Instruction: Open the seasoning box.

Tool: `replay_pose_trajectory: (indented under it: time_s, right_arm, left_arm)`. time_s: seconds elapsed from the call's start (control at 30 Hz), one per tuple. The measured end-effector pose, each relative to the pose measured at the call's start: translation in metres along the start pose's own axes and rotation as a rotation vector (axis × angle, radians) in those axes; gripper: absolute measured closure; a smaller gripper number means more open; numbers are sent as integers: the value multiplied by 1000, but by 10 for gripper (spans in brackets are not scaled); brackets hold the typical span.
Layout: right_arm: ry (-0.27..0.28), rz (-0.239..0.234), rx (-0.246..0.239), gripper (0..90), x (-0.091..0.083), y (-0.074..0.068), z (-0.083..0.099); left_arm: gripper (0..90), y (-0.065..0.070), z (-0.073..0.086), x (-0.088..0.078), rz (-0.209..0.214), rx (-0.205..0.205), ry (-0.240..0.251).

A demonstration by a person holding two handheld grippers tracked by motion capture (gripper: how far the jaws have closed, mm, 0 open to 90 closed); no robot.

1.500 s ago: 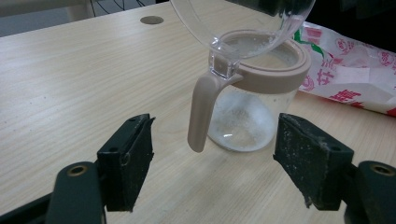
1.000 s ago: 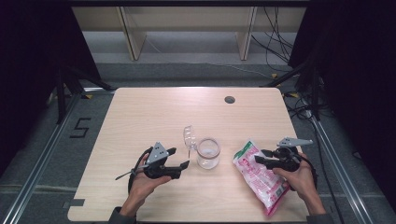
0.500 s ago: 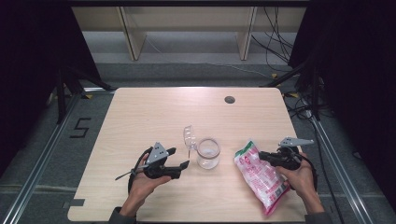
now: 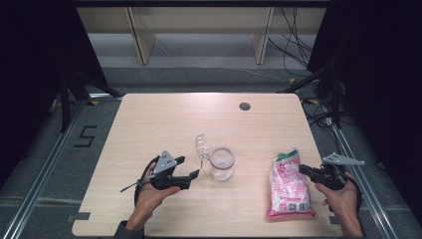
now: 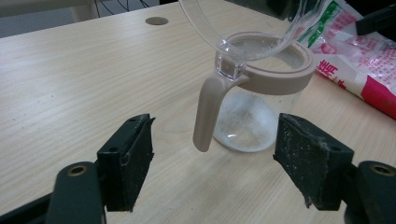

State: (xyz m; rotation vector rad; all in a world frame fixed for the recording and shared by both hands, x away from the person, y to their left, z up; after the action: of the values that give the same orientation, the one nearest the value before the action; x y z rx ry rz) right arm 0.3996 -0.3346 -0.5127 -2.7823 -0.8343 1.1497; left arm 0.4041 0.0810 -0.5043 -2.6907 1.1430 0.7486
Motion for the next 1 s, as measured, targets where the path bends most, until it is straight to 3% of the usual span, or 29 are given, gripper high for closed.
replay_pose_trajectory:
  time_s: [0.07, 0.1, 0.13, 0.23, 0.27, 0.3, 0.33, 0.4, 0.5, 0.53, 0.57, 0.6, 0.7, 0.8, 0.83, 0.87, 0.9, 0.97, 1.0]
  right_arm:
    - [10, 22, 4, 899, -7, 3, 5]
    - [20, 41, -30, 899, -10, 7, 6]
    - [20, 51, 8, 899, -16, 5, 11]
    - [36, 57, 9, 899, -21, 7, 16]
    - [34, 50, 50, 897, -26, 6, 22]
    - [34, 50, 50, 897, -26, 6, 22]
    - [55, 55, 9, 875, -28, 10, 22]
    - [54, 55, 31, 827, -28, 9, 23]
    - [29, 53, 82, 723, -22, 7, 25]
    - [16, 54, 62, 682, -20, 9, 25]
    - [-2, 41, 99, 647, -14, 5, 26]
    - [-3, 41, 69, 629, -12, 7, 25]
    - [-17, 42, 70, 607, -8, 6, 25]
    - [-39, 31, 103, 608, -4, 3, 25]
    - [-36, 25, 68, 612, -1, 6, 23]
    - [-42, 21, 82, 616, 0, 6, 23]
    - [-42, 15, 76, 625, 2, 7, 22]
    - [-56, 4, 123, 651, 5, 6, 22]
    - [-54, 4, 103, 670, 8, 8, 21]
  left_arm:
    - [273, 1, 0, 0, 1, -3, 1]
    - [273, 1, 0, 0, 1, -2, 4]
    - [272, 1, 0, 0, 7, -6, 3]
    - [273, 1, -1, 0, 4, 6, 4]
    - [272, 0, 0, 0, -4, 2, -3]
    - [273, 0, 0, 0, -4, 2, -3]
    - [273, 1, 0, 0, 0, -6, 4]
    - [273, 2, 0, 0, 0, -1, -2]
    - [272, 2, 0, 1, -1, 2, -4]
    - [273, 2, 0, 1, -1, 2, -4]
    - [273, 2, 0, 1, -1, -1, -4]
    - [273, 3, 0, 2, 6, -4, 4]
    - [272, 3, 0, 2, 7, -2, 0]
    - [273, 4, 0, 2, 9, -7, 5]
    - [273, 4, 0, 2, 7, -6, 3]
    - [273, 3, -1, 3, 12, 27, 5]
    - [273, 5, 0, 2, 9, 0, -2]
    - [272, 5, 0, 2, 8, 14, -5]
    - [273, 6, 0, 3, 11, 14, -2]
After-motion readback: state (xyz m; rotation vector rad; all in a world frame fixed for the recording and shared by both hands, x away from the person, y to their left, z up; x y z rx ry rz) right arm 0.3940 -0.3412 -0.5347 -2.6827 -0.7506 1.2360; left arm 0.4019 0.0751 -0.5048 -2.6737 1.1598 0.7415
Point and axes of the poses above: each handheld gripper's, and its own axes: x roughly forward along the jaws, z roughly out of its underside, y roughly to its right, the point moved 7 cm from there along x, roughly forward along the jaws, and after that the axes turned 5 degrees about -y, right-handed, at the moved point
